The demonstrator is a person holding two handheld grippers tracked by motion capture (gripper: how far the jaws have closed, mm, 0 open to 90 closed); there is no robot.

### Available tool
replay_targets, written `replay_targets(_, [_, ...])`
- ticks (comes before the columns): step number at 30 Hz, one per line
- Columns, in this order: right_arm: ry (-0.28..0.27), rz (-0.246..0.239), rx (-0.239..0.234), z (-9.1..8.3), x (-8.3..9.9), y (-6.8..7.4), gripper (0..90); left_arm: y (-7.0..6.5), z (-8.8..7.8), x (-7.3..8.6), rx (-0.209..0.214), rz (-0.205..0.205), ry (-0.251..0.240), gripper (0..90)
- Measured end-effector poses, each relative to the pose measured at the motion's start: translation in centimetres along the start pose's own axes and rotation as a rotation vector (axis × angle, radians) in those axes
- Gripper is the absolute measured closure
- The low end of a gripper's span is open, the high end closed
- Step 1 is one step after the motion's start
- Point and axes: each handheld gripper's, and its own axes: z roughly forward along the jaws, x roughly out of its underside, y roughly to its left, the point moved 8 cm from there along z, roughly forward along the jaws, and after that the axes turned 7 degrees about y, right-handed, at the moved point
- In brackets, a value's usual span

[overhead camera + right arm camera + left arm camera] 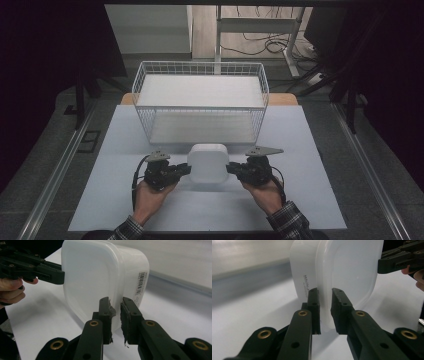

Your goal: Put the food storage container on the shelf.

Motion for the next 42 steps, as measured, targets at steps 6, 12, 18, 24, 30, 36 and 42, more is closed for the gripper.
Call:
replay_targets(6, [-0.018, -0.014, 0.009, 0.5, -1.6, -0.6, 78.5, 1.2, 0.0, -1.2, -0.008, -0.011, -0.020, 78.4])
replay_targets(12, [-0.033, -0.019, 0.010, 1.3, -3.2, -1.3, 78.3, 2.3, 0.0, -2.5, -0.022, -0.012, -0.033, 78.4])
replay_targets(18, [-0.046, -0.013, 0.017, 2.1, -4.6, -2.3, 78.1, 3.5, 0.4, -3.7, -0.029, -0.015, -0.039, 78.4])
replay_targets(24, [-0.049, 0.000, 0.034, 3.1, -5.4, -3.5, 77.7, 4.6, 1.1, -4.8, -0.045, -0.013, -0.035, 78.4])
replay_targets(30, [-0.036, 0.027, 0.042, 4.2, -5.7, -4.6, 77.3, 5.5, 2.0, -5.2, -0.051, -0.028, -0.029, 78.4])
replay_targets(36, [-0.024, 0.042, 0.048, 5.2, -5.7, -5.3, 76.9, 6.1, 2.7, -5.2, -0.057, -0.046, -0.015, 78.4])
replay_targets(42, [-0.009, 0.030, 0.072, 6.0, -5.9, -5.9, 76.3, 6.8, 3.3, -5.3, -0.067, -0.052, -0.012, 78.2])
